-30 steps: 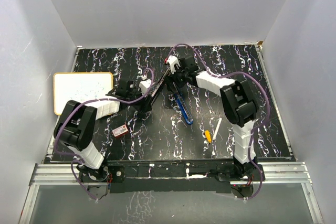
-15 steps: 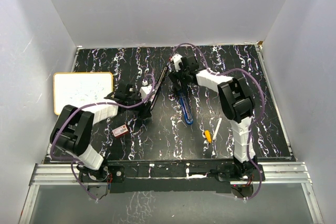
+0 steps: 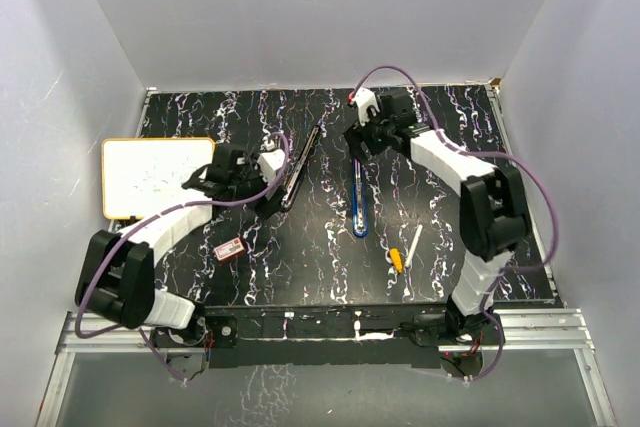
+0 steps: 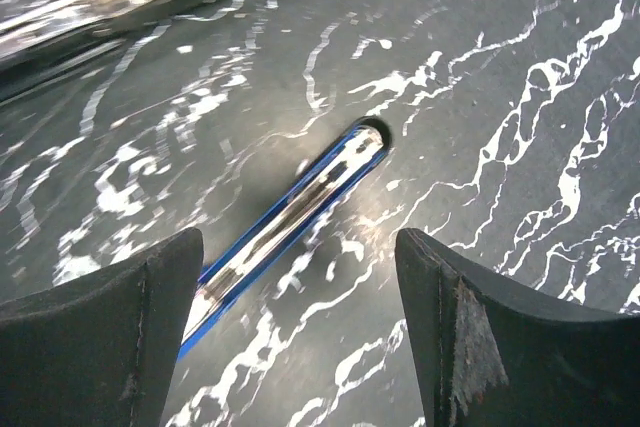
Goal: Load the staples into the stapler
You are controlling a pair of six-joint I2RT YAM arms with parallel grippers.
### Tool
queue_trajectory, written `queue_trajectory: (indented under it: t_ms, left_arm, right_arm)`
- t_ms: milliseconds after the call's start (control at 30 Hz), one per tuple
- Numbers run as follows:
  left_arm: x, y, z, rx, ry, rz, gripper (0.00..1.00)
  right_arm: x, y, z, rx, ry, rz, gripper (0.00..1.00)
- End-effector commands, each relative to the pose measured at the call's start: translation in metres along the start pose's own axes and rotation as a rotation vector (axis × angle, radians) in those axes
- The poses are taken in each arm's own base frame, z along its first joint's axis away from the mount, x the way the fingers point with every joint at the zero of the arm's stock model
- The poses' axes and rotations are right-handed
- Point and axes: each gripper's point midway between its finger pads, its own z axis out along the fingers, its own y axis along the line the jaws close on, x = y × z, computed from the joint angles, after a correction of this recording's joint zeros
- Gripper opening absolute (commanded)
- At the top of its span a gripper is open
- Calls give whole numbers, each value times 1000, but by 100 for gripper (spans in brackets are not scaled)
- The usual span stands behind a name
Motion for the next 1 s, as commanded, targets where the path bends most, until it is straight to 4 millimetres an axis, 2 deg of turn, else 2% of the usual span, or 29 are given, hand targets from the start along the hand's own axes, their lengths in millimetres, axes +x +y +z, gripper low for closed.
queue_trajectory:
  t_ms: [0,200,300,400,500,600,767,967]
  left_arm:
    - [-29,17,-36,-130,-54,29,84]
    - [-30,17,-55,-145,-39,-3,89]
    - [-30,28,-64,-198,-8,-61,91]
    - [-29,42,-76,-211,17,-130,91]
    - [-33,53,-93,-227,7,-151,92]
    - [-40,55,-105,-244,5,-112,92]
    - [-44,57,-120,-284,11,-100,92]
    - [-43,52,-127,-303,-13,-93,93]
  right_arm:
    - [-30,31,-63,-101,-124,-165,80]
    - [29,67,-113,-212,-17,-324,81]
    - [58,84,-130,-279,23,-375,82]
    - [82,99,-134,-326,34,-383,82]
    - [97,106,-128,-344,33,-388,82]
    - [107,112,-114,-359,62,-381,82]
    - [114,116,-88,-349,84,-406,81]
    - [114,117,-63,-327,92,-428,80]
